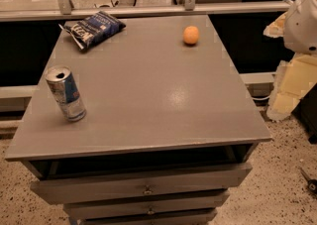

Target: Pick blue chip bag

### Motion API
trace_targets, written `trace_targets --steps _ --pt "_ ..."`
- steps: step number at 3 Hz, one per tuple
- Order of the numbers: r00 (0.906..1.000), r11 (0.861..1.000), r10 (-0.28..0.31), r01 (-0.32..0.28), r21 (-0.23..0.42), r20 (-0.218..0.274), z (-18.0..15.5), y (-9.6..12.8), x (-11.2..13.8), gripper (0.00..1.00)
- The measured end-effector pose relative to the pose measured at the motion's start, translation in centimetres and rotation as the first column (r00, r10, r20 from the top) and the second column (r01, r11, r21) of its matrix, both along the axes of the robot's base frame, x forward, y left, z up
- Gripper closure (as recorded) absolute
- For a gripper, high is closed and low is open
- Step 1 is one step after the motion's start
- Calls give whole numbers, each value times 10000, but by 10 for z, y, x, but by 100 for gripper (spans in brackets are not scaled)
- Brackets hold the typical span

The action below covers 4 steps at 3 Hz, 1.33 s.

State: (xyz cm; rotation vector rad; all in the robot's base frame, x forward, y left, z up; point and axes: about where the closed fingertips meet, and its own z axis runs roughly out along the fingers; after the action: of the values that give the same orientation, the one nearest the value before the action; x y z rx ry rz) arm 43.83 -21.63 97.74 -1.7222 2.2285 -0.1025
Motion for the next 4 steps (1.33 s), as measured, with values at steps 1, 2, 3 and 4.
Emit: trace_targets --steps 1,2,3,4 --pt "10000 10000 0 0 0 2 0 0 0 0" --pt "9992 9991 292 -300 301 276 -5 15 15 0" --pt "9888 9851 1148 -1256 1172 948 -18 65 62 0" --pt "9714 9540 1767 -2087 2152 1585 -28 119 116 0"
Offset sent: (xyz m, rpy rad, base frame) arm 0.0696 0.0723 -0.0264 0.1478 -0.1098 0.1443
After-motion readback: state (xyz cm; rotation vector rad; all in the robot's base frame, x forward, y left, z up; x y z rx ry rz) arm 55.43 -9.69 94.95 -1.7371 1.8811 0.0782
